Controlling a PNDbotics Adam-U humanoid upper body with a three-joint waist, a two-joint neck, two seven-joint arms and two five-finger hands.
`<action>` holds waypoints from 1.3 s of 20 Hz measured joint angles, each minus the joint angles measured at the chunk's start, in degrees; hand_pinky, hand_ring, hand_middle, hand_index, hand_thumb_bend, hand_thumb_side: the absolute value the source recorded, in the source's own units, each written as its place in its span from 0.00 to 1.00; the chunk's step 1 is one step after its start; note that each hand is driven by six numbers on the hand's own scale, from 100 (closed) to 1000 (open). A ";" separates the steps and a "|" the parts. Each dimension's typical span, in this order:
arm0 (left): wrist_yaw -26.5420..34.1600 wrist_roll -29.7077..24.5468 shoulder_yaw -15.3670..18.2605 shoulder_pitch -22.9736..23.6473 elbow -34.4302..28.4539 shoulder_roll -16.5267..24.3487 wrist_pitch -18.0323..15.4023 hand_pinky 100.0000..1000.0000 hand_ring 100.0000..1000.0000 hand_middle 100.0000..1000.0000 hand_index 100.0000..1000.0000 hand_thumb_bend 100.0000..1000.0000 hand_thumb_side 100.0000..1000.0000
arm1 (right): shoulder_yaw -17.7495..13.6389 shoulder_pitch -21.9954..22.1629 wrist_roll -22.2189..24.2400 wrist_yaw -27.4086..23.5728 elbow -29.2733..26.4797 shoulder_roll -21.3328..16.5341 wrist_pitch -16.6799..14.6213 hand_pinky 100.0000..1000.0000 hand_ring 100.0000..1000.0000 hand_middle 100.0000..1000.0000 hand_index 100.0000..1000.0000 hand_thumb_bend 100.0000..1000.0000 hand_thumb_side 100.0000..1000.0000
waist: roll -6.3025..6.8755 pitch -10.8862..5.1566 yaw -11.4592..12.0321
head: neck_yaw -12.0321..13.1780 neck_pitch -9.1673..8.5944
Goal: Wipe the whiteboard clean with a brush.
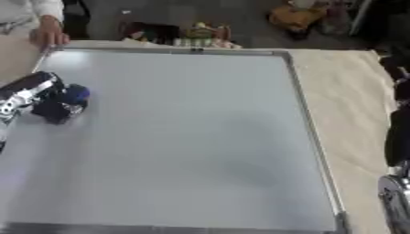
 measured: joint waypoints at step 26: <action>0.42 1.58 1.12 0.17 1.64 2.37 1.01 0.44 0.22 0.06 0.13 0.18 0.26 | 0.00 0.22 -0.23 0.01 0.00 0.00 -0.21 0.91 0.89 0.52 0.85 0.14 0.83 | -0.50 -0.03 0.18 | 0.46 -0.23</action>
